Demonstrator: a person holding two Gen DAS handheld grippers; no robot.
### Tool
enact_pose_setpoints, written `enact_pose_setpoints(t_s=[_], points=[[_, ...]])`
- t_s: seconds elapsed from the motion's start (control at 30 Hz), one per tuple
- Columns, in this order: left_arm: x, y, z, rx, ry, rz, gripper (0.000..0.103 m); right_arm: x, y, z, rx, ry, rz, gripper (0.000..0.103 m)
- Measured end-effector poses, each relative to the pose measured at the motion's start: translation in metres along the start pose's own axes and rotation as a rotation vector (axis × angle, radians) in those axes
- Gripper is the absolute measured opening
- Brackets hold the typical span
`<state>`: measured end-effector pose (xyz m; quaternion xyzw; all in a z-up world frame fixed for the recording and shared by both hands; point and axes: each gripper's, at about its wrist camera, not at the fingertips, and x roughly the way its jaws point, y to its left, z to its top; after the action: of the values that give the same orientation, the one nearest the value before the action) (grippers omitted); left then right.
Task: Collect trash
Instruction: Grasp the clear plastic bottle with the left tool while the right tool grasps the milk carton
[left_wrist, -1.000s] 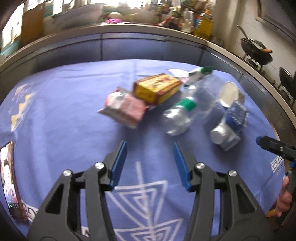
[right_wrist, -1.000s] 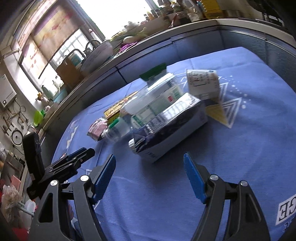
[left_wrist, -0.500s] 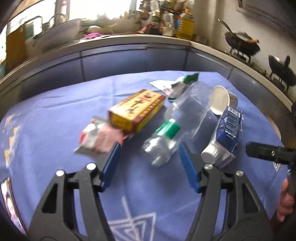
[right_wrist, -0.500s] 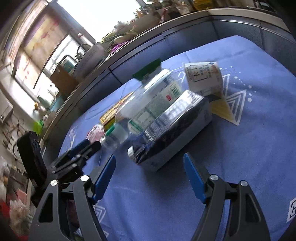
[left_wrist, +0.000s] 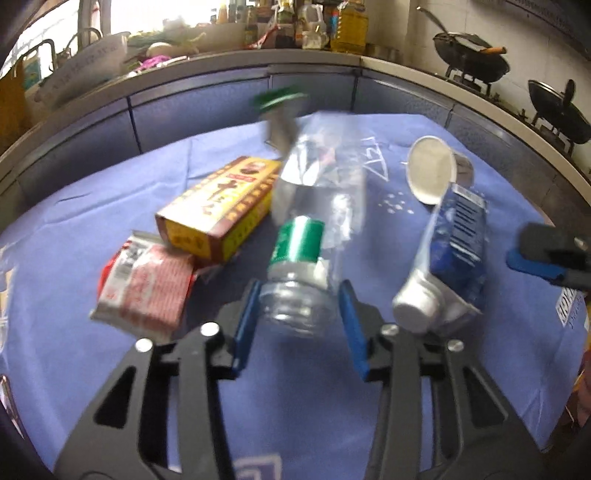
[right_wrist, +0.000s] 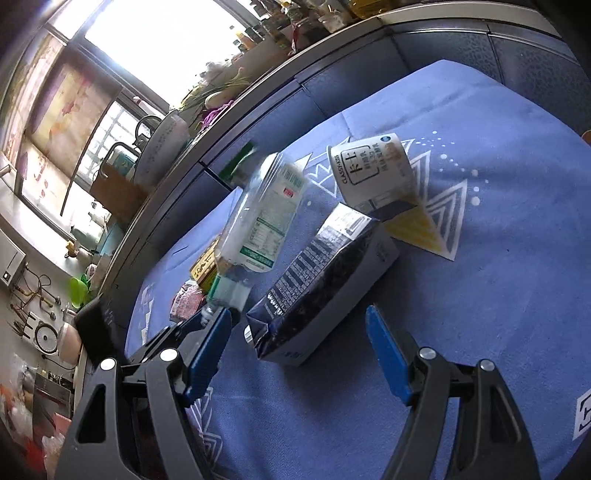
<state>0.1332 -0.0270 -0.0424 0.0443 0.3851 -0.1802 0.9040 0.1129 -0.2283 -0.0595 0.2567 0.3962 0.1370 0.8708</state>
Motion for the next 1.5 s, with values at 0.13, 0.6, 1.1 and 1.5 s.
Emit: enact_pose_setpoints(t_s=[0.13,0.6,1.1,1.5], points=[[-0.029,0.005,-0.027,-0.004,-0.010,-0.034,0.039,0.003,0.000,-0.004,-0.007,0.011,0.001,0.073],[-0.103,0.052,-0.094,-0.145,-0.002,0.013,0.074,0.014,0.001,-0.011,0.004,0.020,-0.004,0.076],[-0.053,0.000,-0.039,0.073,-0.012,0.145,0.086,0.062,0.011,0.028,0.023,0.062,-0.216,0.081],[-0.065,0.025,-0.068,-0.045,0.041,0.013,0.056,0.015,0.003,0.007,-0.275,0.089,-0.254,0.077]])
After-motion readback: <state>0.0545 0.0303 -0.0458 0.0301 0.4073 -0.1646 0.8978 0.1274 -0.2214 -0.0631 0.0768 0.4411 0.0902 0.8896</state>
